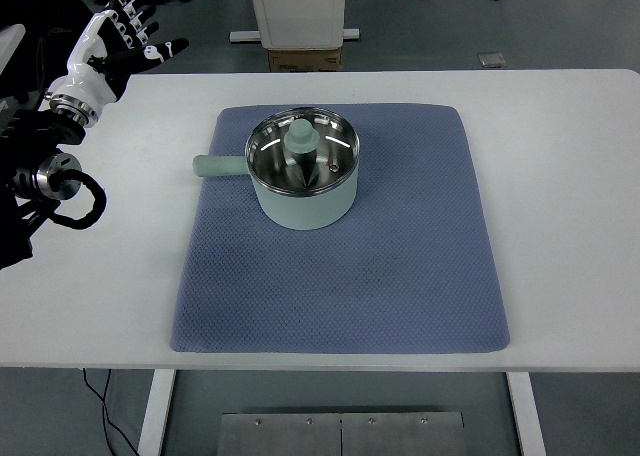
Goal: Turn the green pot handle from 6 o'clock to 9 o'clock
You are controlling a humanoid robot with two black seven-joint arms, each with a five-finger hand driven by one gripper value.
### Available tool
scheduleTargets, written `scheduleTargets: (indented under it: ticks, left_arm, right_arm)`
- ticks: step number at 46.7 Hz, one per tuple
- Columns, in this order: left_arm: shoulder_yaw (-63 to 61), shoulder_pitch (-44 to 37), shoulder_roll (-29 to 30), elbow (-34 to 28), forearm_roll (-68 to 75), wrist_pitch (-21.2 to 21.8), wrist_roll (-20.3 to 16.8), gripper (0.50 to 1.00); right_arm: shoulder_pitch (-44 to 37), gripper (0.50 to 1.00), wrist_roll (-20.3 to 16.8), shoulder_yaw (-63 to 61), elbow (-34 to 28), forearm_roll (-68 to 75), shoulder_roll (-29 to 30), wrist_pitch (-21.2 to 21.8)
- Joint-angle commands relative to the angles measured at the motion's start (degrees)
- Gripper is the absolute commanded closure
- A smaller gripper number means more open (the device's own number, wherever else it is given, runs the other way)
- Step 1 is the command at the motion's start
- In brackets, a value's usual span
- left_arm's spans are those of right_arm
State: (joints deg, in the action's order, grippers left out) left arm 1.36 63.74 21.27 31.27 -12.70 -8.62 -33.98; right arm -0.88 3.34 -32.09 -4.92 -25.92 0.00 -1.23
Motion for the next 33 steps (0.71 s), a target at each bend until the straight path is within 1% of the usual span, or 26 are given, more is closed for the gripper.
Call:
scheduleTargets:
  ticks: [1,11,16,20,33]
  left_arm:
    - [0.8,-0.5,-1.6,-1.6,-2.2,0.1,0.1,0.5]
    - [7.5,-4.3,-5.8,-3.2,-3.7,0.4,0.4,0.5]
    - [9.7,-6.3,-7.8,-5.0,-3.7,1.3,3.0,0.5]
    - [10.7,-7.0,-8.3,-6.5,-3.7,1.2,4.2,0.5]
    - [15.6,-8.0,-8.4,-8.9,-3.6,0.3,4.2,0.5]
  right_arm:
    - [0.0,0.5,0.0,0.0,0.0,0.0,0.0,0.0]
    - [0.0,0.5,0.0,0.0,0.0,-0.1,0.0,0.0]
    - [0.0,0.5,0.0,0.0,0.0,-0.1,0.0,0.0]
    - [-0.1,0.5,0.0,0.0,0.0,-0.1,0.0,0.0]
    - [-0.1,0.5,0.0,0.0,0.0,-0.1,0.0,0.0]
